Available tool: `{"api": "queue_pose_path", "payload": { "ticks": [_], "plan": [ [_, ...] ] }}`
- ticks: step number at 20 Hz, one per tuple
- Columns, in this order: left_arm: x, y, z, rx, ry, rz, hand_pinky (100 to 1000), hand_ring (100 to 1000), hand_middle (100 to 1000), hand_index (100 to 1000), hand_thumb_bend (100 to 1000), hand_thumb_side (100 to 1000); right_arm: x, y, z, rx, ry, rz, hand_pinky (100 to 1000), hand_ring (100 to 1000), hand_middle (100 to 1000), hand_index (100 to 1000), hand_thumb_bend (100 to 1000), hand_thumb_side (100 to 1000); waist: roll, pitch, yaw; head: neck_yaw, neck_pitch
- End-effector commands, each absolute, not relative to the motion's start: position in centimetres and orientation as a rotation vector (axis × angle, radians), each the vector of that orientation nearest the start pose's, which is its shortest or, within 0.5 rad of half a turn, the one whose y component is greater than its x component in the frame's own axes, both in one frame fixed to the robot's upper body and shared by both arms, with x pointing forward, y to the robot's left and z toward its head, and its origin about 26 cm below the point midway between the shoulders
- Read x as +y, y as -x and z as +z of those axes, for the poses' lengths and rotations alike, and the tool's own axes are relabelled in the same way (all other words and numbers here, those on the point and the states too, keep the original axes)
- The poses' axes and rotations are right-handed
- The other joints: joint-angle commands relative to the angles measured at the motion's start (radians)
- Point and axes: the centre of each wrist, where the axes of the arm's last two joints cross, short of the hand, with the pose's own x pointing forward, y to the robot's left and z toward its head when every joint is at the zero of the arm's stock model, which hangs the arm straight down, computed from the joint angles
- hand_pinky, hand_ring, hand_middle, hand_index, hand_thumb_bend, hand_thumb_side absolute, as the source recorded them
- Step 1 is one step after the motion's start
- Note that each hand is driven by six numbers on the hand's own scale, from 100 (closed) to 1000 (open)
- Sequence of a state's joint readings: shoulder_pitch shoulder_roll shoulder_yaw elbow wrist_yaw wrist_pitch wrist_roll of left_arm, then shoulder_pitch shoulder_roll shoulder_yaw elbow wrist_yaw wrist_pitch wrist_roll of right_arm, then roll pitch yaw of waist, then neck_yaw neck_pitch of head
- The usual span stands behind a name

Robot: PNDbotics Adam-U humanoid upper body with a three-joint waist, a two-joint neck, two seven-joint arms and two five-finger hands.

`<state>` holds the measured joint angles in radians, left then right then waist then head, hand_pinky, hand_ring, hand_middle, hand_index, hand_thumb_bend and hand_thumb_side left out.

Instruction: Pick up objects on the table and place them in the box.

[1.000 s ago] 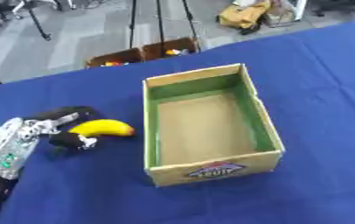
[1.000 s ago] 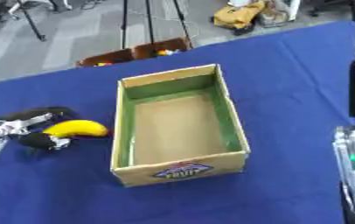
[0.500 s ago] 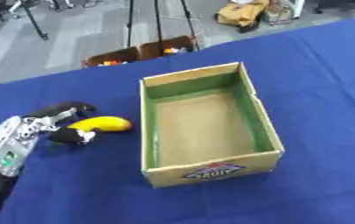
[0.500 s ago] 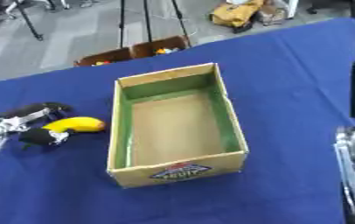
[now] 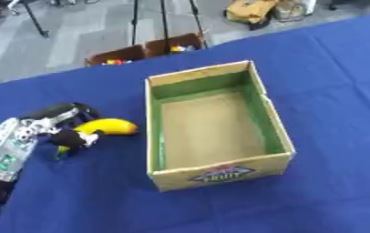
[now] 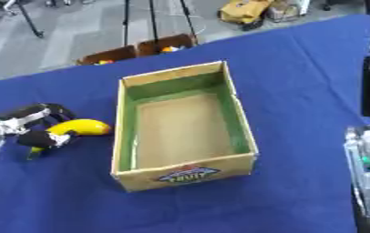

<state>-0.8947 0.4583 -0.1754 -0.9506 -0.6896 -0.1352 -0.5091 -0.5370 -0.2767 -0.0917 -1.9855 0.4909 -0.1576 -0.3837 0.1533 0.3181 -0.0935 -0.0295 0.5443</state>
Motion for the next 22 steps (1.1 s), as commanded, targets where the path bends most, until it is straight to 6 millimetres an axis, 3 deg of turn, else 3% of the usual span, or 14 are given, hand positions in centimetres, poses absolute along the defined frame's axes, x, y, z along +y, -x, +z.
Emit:
{"api": "queue_pose_path", "payload": {
  "ticks": [1,5,12,16,22],
  "plan": [
    [28.9,-47.0,17.8,-1.339,-0.606,-1.457,682,738,843,895,174,461,-25.2,-31.2,27.7,3.231,-1.029,-0.052,807,865,667,922,100,1000,-0.009,-0.018,0.001,-0.005,0.006],
    [29.1,-47.0,17.4,-1.321,-0.585,-1.461,663,726,846,915,118,428,-25.2,-31.2,27.7,3.233,-1.03,-0.045,807,863,664,921,100,1000,-0.009,-0.017,0.001,-0.009,0.008],
    [29.2,-46.9,17.1,-1.295,-0.62,-1.475,626,682,824,905,174,435,-25.2,-31.2,27.7,3.237,-1.026,-0.034,808,860,658,922,100,1000,-0.009,-0.015,-0.001,-0.012,0.011],
    [29.1,-46.8,16.7,-1.274,-0.622,-1.505,651,703,844,924,289,512,-25.2,-31.2,27.7,3.241,-1.023,-0.027,809,858,654,922,100,1000,-0.009,-0.014,-0.003,-0.008,0.015],
    [29.0,-46.8,16.8,-1.261,-0.636,-1.534,649,697,830,903,307,513,-25.2,-31.2,27.7,3.256,-0.995,-0.008,810,857,652,923,100,1000,-0.008,-0.014,-0.005,0.002,0.019]
  ]
}}
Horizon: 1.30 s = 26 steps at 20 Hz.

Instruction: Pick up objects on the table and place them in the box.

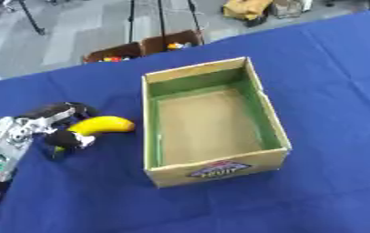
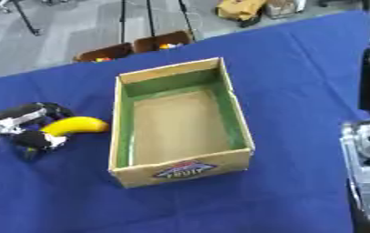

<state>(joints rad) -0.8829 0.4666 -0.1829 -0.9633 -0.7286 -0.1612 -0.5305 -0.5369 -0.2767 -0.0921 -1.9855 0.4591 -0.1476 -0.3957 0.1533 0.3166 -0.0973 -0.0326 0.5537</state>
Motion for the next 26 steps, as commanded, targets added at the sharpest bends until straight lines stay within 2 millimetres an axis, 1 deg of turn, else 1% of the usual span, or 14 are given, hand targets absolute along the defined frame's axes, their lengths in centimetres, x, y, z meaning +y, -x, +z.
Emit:
{"api": "queue_pose_path", "payload": {
  "ticks": [1,2,3,6,7,9,14,18,19,22,26],
  "plan": [
    [28.98,-46.85,16.75,-1.259,-0.639,-1.536,649,696,827,900,305,513,-25.19,-31.18,27.72,3.256,-0.994,-0.006,810,857,652,923,100,1000,-0.008,-0.013,-0.002,0.006,0.009],
    [28.95,-46.85,16.74,-1.257,-0.643,-1.538,647,695,824,898,301,510,-25.19,-31.18,27.73,3.256,-0.994,-0.005,810,857,651,923,100,1000,-0.008,-0.013,-0.002,0.006,0.009],
    [28.92,-46.86,16.73,-1.256,-0.649,-1.538,631,678,804,881,254,505,-25.18,-31.19,27.74,3.256,-0.993,-0.003,810,857,651,923,100,1000,-0.008,-0.012,-0.003,0.007,0.009],
    [28.81,-46.88,16.65,-1.256,-0.668,-1.533,617,663,774,860,192,498,-25.17,-31.19,27.78,3.255,-0.991,0.002,809,856,651,923,100,1000,-0.007,-0.011,-0.006,0.008,0.008],
    [28.79,-46.89,16.61,-1.257,-0.67,-1.53,607,651,755,850,138,505,-25.18,-31.19,27.78,3.255,-0.993,0.003,809,856,650,924,100,1000,-0.008,-0.011,-0.006,0.007,0.009],
    [28.77,-46.92,16.59,-1.258,-0.667,-1.525,596,639,739,841,100,517,-25.2,-31.19,27.76,3.255,-0.997,0.007,809,856,650,924,100,1000,-0.007,-0.012,-0.005,0.007,0.011],
    [28.7,-46.91,16.85,-1.251,-0.669,-1.526,577,619,710,815,100,503,-25.22,-31.18,27.67,3.257,-1.001,0.012,810,856,649,925,100,1000,-0.007,-0.015,-0.004,0.005,0.014],
    [28.72,-46.89,16.69,-1.233,-0.665,-1.53,575,616,712,813,100,456,-25.23,-31.18,27.66,3.255,-1.002,0.018,811,856,649,925,100,1000,-0.006,-0.015,-0.005,0.005,0.011],
    [28.73,-46.89,16.61,-1.226,-0.664,-1.532,577,614,725,813,125,448,-25.24,-31.19,27.66,3.255,-1.002,0.019,811,856,649,924,100,1000,-0.006,-0.015,-0.006,0.005,0.011],
    [28.76,-46.91,16.34,-1.2,-0.658,-1.546,596,628,755,840,197,469,-25.25,-31.19,27.69,3.254,-1.003,0.023,811,856,649,925,100,1000,-0.005,-0.014,-0.009,0.006,0.011],
    [28.7,-46.93,16.36,-1.185,-0.67,-1.562,590,616,737,827,203,467,-25.23,-31.19,27.68,3.254,-1.002,0.028,811,856,648,925,100,1000,-0.004,-0.014,-0.01,0.007,0.01]
  ]
}}
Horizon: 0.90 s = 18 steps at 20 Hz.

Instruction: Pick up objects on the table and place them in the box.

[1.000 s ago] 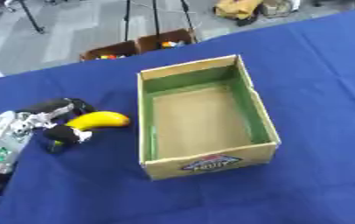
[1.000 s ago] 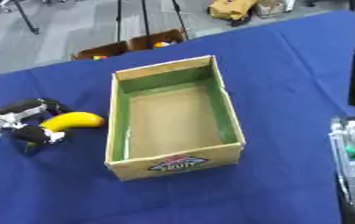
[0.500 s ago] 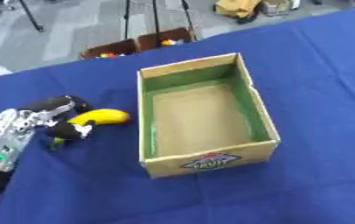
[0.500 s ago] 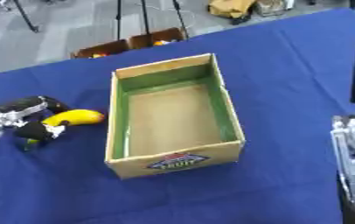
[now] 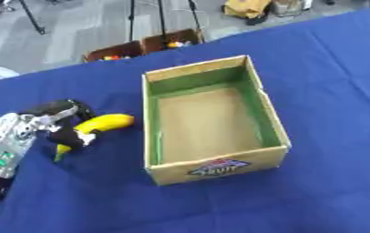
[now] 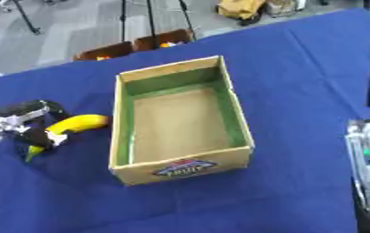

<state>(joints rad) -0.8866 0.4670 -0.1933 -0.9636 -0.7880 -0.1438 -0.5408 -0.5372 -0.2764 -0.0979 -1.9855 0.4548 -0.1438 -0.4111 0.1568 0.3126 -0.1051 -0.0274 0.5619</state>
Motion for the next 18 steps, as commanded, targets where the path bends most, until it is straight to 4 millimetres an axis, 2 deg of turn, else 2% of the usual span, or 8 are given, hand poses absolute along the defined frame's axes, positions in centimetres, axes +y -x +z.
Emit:
{"api": "queue_pose_path", "payload": {
  "ticks": [1,7,10,13,18],
  "plan": [
    [28.66,-46.93,16.34,-1.184,-0.673,-1.563,588,613,732,824,202,466,-25.22,-31.19,27.68,3.255,-1.001,0.028,811,856,648,925,100,1000,-0.008,-0.01,-0.003,0.003,0.002],
    [28.59,-46.93,16.16,-1.175,-0.693,-1.562,558,576,690,786,203,457,-25.19,-31.19,27.73,3.254,-0.997,0.033,811,854,647,924,100,1000,-0.006,-0.009,-0.007,0.005,0.002],
    [28.53,-46.94,15.9,-1.168,-0.7,-1.559,506,527,644,762,179,445,-25.17,-31.2,27.73,3.254,-0.996,0.035,811,854,646,924,100,1000,-0.004,-0.008,-0.01,0.005,0.002],
    [28.6,-46.96,15.7,-1.163,-0.703,-1.549,445,477,601,735,102,416,-25.16,-31.2,27.74,3.253,-0.994,0.037,811,853,645,924,100,1000,-0.003,-0.008,-0.012,0.006,0.002],
    [28.85,-46.99,15.98,-1.184,-0.71,-1.511,370,419,547,687,100,415,-25.15,-31.2,27.67,3.255,-0.993,0.041,811,853,645,924,100,1000,-0.003,-0.012,-0.012,0.005,0.002]
  ]
}}
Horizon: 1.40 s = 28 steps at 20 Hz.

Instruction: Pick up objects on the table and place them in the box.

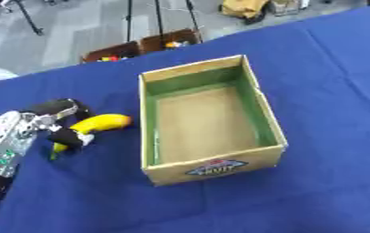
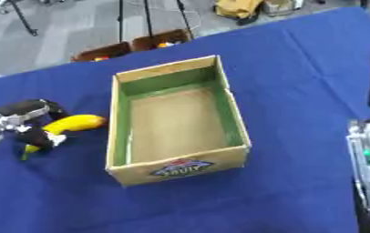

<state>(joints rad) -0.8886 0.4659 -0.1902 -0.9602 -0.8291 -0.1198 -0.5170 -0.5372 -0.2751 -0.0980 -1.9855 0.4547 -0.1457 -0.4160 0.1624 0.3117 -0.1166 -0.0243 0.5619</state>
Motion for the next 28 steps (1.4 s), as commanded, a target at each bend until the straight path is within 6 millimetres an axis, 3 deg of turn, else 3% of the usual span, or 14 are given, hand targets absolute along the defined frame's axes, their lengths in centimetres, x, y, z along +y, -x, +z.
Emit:
{"api": "queue_pose_path", "payload": {
  "ticks": [1,11,24,26,28],
  "plan": [
    [28.9,-47.0,16.1,-1.19,-0.71,-1.505,360,411,538,679,100,416,-25.1,-31.2,27.7,3.255,-0.993,0.041,811,853,646,924,100,1000,-0.009,-0.012,0.0,0.001,0.002],
    [29.0,-46.8,17.1,-1.238,-0.723,-1.466,290,364,501,649,100,393,-25.1,-31.2,27.5,3.258,-0.994,0.049,810,852,646,925,100,1000,-0.016,-0.021,0.004,0.0,0.002],
    [29.4,-45.7,21.2,-1.304,-0.855,-1.454,254,338,484,631,100,360,-25.2,-31.2,27.2,3.263,-1.01,0.053,810,851,647,925,100,1000,-0.024,-0.037,0.022,-0.01,0.012],
    [29.5,-45.6,21.7,-1.303,-0.873,-1.456,248,333,483,631,100,387,-25.2,-31.2,27.2,3.264,-1.011,0.052,810,851,647,924,100,1000,-0.025,-0.039,0.024,-0.011,0.013],
    [29.6,-45.4,22.2,-1.31,-0.884,-1.451,251,335,483,630,100,354,-25.2,-31.2,27.2,3.264,-1.013,0.053,809,851,648,924,100,1000,-0.027,-0.041,0.027,-0.013,0.013]
  ]
}}
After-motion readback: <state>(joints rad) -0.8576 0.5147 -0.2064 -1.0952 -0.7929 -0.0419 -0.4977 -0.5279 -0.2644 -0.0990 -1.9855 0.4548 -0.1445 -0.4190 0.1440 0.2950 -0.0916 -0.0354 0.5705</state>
